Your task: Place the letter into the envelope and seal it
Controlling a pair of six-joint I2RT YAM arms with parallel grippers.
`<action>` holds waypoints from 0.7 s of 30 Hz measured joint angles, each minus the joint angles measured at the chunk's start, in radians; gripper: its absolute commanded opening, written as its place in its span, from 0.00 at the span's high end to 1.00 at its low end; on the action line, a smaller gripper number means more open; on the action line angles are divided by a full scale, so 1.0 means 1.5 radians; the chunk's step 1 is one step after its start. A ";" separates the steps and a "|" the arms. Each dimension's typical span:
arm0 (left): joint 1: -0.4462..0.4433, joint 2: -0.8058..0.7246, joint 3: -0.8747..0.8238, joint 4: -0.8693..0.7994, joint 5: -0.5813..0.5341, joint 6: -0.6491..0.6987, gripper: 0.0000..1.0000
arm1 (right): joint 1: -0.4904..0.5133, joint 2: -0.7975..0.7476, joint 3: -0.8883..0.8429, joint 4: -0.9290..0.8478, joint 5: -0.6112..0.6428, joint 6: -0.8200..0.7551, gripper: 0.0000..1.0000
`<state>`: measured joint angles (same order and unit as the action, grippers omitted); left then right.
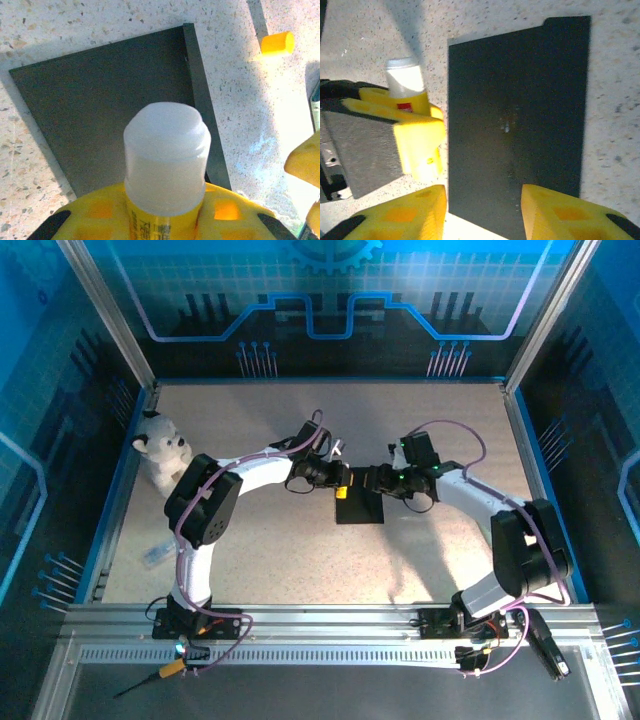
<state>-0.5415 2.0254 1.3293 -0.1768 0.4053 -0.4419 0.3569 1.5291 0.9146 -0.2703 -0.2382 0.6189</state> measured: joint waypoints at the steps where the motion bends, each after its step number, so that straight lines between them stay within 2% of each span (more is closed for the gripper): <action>1: 0.000 0.000 -0.005 0.002 -0.001 0.000 1.00 | 0.017 0.000 0.012 -0.016 0.024 -0.005 0.51; 6: 0.000 0.001 -0.029 0.004 -0.012 -0.001 1.00 | 0.070 0.016 0.067 -0.075 0.125 -0.023 0.50; 12: 0.000 0.002 -0.043 0.017 -0.028 -0.003 1.00 | 0.104 0.068 0.093 -0.135 0.219 -0.027 0.49; 21: 0.000 0.003 -0.059 0.036 -0.035 -0.020 1.00 | 0.138 0.128 0.132 -0.192 0.296 -0.028 0.49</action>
<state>-0.5415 2.0300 1.2404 -0.1223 0.3523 -0.4721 0.5636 1.7206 1.1130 -0.5579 0.2062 0.5770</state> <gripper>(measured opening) 0.233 0.511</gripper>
